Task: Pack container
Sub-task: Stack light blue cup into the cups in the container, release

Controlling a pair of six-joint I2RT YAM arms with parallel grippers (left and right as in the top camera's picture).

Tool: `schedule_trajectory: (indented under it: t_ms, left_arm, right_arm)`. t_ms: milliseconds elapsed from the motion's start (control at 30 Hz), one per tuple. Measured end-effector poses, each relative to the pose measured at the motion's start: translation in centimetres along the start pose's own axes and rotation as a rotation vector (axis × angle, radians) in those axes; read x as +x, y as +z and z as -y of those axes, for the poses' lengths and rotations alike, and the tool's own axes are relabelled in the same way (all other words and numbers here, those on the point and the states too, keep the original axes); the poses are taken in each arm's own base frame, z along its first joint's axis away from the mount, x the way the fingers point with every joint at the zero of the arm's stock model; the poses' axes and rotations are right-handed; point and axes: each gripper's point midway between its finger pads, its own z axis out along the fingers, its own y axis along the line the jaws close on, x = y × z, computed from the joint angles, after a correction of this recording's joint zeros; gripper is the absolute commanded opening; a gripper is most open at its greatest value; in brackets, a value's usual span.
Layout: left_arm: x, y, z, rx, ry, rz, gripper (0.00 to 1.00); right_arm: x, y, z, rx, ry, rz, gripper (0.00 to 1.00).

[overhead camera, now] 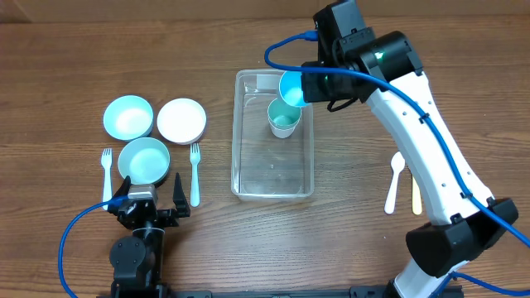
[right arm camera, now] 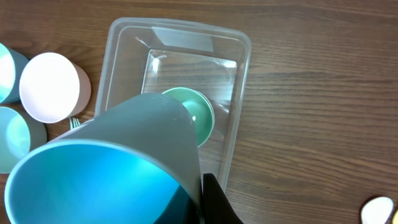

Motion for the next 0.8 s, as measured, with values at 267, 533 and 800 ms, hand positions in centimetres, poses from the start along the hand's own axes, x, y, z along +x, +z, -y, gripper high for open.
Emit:
schedule_trajectory:
  t_ms: [267,533,800]
  left_arm:
    - [0.0,0.0,0.0,0.000,0.000,0.000,1.00]
    - [0.0,0.0,0.0,0.000,0.000,0.000,1.00]
    - [0.0,0.0,0.0,0.000,0.000,0.000,1.00]
  right_arm:
    - [0.6,3.8,0.3,0.026,0.010,-0.078,0.04]
    - [1.1,5.5,0.3,0.029,0.015,-0.122,0.04]
    - [1.7,7.3,0.6,0.042,0.017,-0.166,0.04]
